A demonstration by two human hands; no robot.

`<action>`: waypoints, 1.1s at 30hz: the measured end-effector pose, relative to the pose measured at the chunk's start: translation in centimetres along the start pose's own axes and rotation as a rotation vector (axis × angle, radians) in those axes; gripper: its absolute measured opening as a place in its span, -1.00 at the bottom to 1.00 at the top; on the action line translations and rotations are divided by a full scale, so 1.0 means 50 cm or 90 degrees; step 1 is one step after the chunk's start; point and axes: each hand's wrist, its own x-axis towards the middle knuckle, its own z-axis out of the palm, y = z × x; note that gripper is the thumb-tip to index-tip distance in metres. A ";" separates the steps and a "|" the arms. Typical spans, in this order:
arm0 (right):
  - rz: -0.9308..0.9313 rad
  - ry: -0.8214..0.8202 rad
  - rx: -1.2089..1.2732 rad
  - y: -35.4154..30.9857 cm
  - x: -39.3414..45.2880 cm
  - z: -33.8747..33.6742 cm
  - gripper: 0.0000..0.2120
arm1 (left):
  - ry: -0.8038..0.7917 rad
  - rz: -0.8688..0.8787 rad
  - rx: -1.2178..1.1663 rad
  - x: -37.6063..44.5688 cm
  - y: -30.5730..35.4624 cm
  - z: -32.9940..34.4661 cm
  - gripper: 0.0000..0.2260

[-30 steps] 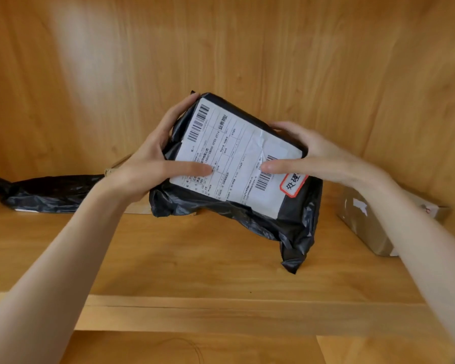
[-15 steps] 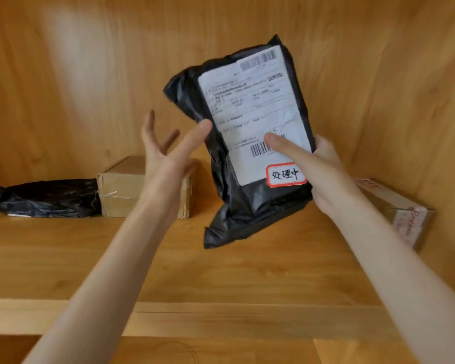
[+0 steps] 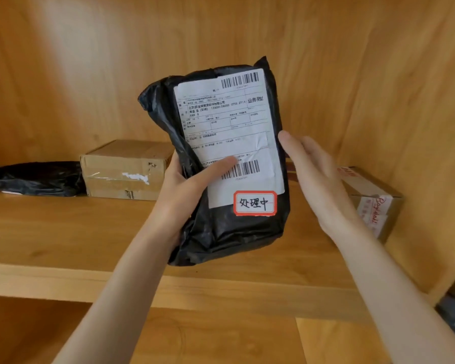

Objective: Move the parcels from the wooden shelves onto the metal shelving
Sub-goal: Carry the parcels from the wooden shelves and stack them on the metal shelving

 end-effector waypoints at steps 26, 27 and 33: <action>-0.231 0.221 -0.955 -0.042 -0.395 -0.205 -0.69 | -0.168 -0.177 -0.065 -0.334 -0.020 0.087 -0.55; -0.206 0.224 -0.968 -0.054 -0.420 -0.224 -0.65 | -0.184 -0.184 -0.066 -0.348 -0.018 0.108 -0.55; -0.124 0.320 -1.063 -0.108 -0.565 -0.403 -0.80 | -0.301 -0.200 -0.083 -0.444 -0.007 0.266 -0.58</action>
